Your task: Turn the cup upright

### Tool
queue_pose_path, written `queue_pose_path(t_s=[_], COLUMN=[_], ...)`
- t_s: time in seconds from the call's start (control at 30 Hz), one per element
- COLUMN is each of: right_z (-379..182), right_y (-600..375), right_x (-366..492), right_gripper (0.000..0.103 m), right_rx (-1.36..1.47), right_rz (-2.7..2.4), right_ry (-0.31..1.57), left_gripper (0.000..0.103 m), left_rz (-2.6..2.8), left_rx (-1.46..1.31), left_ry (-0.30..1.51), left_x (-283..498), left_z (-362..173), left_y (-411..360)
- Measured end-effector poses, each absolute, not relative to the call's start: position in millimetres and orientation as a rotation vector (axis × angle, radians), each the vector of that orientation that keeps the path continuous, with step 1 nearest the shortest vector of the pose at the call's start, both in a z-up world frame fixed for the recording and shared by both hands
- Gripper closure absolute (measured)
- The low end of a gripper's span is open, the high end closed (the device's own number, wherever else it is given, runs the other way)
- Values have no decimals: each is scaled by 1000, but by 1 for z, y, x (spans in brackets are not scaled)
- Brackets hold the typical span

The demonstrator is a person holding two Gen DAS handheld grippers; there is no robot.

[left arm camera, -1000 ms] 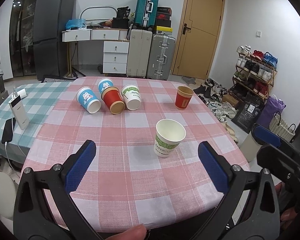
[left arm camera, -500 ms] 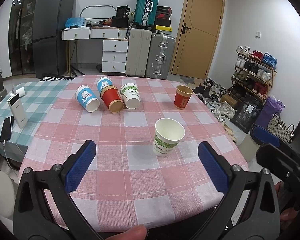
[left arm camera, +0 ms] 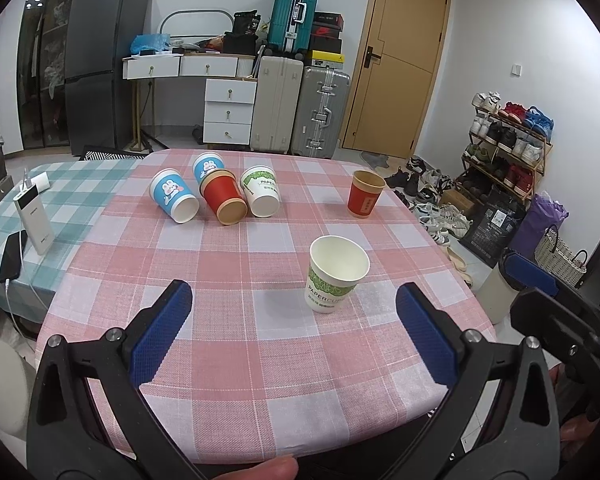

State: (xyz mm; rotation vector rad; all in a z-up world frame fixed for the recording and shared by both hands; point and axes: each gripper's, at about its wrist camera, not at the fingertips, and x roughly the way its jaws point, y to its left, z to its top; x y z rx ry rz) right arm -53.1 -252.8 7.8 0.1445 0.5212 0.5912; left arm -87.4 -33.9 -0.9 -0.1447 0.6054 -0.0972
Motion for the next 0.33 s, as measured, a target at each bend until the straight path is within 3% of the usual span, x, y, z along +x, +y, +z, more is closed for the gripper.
queue_pose_path(t_s=[0.33], right_z=[-11], right_y=[-257], right_x=[-43], right_gripper=[0], right_rx=[154], right_rz=[565], right_ry=[561], left_gripper=[1], left_rz=[-98], left_rx=[-118], left_ry=[554], left_x=[-88], left_z=[-4], left_y=[-39])
